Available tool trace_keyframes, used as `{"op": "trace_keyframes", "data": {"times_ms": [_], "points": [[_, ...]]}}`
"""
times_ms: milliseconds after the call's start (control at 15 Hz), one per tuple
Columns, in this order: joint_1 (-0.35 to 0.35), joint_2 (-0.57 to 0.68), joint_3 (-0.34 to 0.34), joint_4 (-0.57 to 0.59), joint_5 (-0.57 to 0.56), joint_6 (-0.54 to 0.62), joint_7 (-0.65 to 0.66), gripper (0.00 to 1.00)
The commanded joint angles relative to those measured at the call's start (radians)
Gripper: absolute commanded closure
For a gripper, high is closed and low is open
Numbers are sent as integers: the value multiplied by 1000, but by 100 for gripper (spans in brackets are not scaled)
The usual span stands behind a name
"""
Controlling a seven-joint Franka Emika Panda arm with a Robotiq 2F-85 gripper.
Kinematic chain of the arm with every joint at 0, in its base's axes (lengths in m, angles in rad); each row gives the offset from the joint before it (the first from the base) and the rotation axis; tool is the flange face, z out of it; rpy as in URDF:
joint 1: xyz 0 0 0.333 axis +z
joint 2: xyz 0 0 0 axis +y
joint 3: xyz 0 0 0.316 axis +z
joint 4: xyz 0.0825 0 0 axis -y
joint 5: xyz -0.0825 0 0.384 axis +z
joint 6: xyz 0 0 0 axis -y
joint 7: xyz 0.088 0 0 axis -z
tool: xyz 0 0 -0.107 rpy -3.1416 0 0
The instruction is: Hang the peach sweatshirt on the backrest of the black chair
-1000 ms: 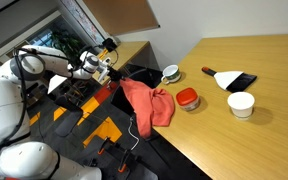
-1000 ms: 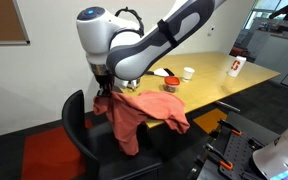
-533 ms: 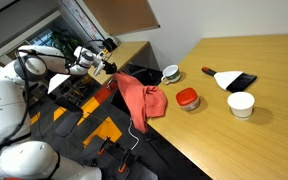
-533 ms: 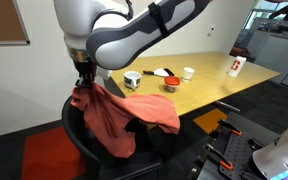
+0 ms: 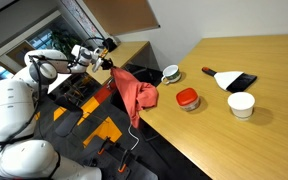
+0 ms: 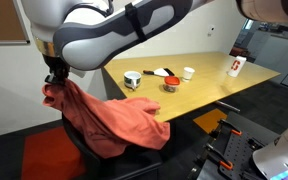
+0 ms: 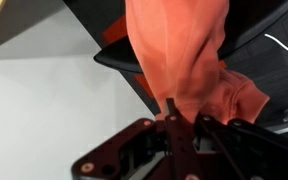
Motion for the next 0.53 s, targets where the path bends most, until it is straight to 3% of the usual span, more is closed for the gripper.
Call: {"op": "trace_keyframes", "data": {"times_ms": [0, 467], "points": [[28, 78, 0, 161, 37, 17, -66, 97], [63, 150, 18, 331, 50, 20, -118, 97]]}}
